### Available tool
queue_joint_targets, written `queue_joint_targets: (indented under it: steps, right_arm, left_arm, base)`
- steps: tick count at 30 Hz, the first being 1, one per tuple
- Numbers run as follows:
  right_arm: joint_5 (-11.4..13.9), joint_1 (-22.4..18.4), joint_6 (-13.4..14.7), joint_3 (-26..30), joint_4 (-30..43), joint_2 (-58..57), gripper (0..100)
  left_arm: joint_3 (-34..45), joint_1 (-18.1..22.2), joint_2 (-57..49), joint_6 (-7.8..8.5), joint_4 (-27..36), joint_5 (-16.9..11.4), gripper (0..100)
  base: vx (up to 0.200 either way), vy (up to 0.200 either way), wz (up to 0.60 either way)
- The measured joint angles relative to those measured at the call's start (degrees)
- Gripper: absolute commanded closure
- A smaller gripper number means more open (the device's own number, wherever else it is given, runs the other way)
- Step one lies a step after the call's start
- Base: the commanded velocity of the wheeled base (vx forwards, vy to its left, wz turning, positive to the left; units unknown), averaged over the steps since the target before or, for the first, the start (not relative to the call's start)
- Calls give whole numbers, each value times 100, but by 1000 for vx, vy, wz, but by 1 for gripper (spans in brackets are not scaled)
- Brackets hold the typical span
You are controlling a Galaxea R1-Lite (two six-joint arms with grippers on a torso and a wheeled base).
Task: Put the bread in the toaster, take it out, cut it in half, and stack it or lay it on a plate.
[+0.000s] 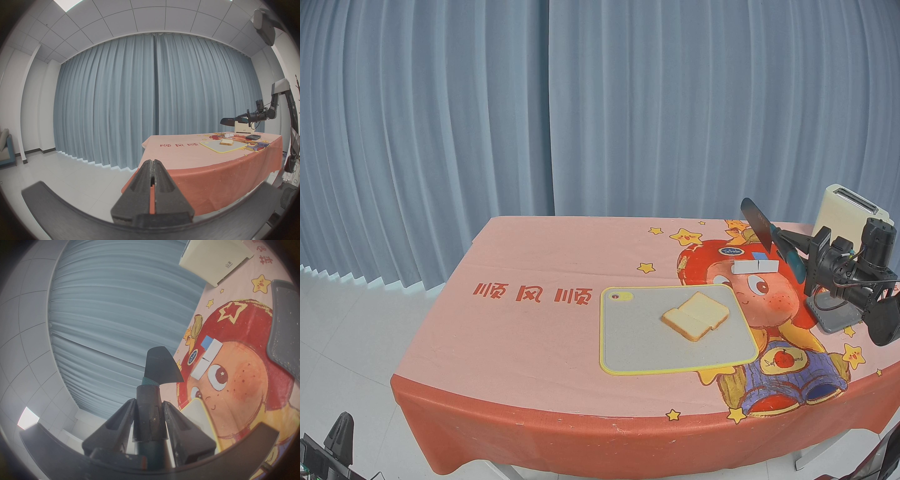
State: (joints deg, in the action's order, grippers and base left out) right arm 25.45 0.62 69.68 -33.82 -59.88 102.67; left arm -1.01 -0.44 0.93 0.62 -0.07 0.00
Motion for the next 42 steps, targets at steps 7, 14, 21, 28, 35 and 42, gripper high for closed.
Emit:
queue_joint_targets:
  steps: [7, 14, 21, 28, 35, 42]
  right_arm:
    - [130, -178, 112, -49, 7, 293, 100]
    - [200, -467, 428, 55, 7, 238, 100]
    - [947, -858, 499, 533, 7, -61, 100]
    - [1122, -928, 501, 780, 7, -182, 100]
    - [1128, -926, 503, 816, 10, -179, 100]
    - [1125, -911, 482, 828, 11, -118, 100]
  left_arm:
    - [0, 0, 0, 0, 0, 0, 100]
    - [0, 0, 0, -2, 0, 0, 100]
    - [0, 0, 0, 0, 0, 0, 100]
    - [0, 0, 0, 0, 0, 0, 100]
    - [0, 0, 0, 0, 0, 0, 100]
    - [0, 0, 0, 0, 0, 0, 100]
  base:
    - [0, 0, 0]
    - [0, 0, 0]
    - [0, 0, 0]
    - [0, 0, 0]
    - [0, 0, 0]
    - [0, 0, 0]
